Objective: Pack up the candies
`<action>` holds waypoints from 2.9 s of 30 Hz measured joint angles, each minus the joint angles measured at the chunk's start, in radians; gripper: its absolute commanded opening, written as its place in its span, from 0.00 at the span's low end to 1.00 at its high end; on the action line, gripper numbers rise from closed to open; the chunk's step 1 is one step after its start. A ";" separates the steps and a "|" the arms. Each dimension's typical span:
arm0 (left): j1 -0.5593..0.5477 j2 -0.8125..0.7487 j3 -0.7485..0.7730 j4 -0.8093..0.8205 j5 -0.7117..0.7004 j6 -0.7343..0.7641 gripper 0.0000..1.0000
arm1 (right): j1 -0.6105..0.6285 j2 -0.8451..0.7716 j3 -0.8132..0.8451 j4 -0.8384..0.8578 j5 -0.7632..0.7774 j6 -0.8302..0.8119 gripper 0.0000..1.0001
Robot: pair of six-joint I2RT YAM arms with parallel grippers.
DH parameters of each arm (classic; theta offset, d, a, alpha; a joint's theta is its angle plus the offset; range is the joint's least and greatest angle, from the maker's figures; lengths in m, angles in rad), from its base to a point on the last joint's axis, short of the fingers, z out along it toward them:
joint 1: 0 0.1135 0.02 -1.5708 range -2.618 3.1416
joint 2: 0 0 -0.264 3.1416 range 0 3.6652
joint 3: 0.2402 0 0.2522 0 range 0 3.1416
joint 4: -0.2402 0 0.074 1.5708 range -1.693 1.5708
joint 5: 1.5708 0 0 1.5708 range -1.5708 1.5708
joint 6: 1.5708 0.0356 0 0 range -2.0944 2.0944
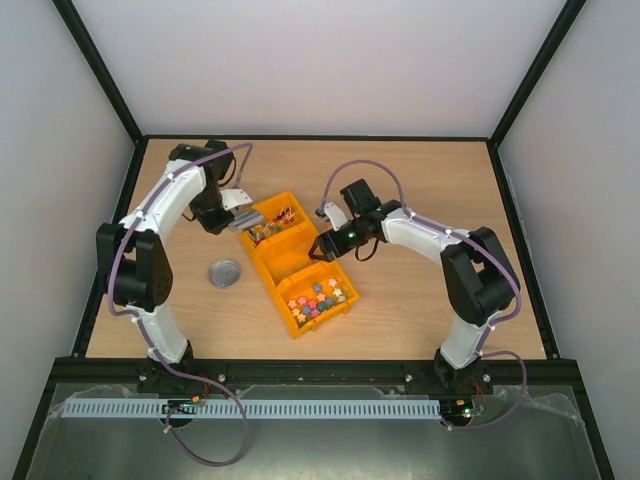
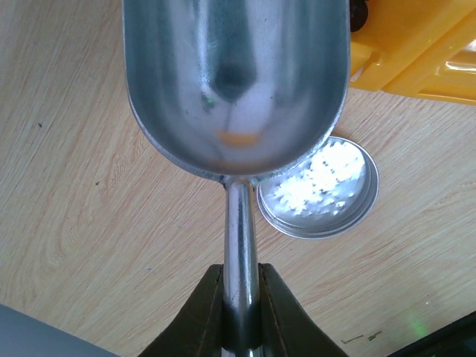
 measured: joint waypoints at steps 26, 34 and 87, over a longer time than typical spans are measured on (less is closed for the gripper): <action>0.010 -0.091 -0.070 0.000 -0.023 0.029 0.02 | 0.084 0.003 0.009 0.004 0.061 -0.023 0.63; -0.021 -0.141 -0.166 0.002 -0.113 0.063 0.02 | 0.127 0.026 0.037 0.005 0.060 -0.023 0.63; -0.118 0.138 -0.085 0.050 -0.034 0.028 0.02 | 0.151 0.099 0.098 0.039 0.060 -0.024 0.60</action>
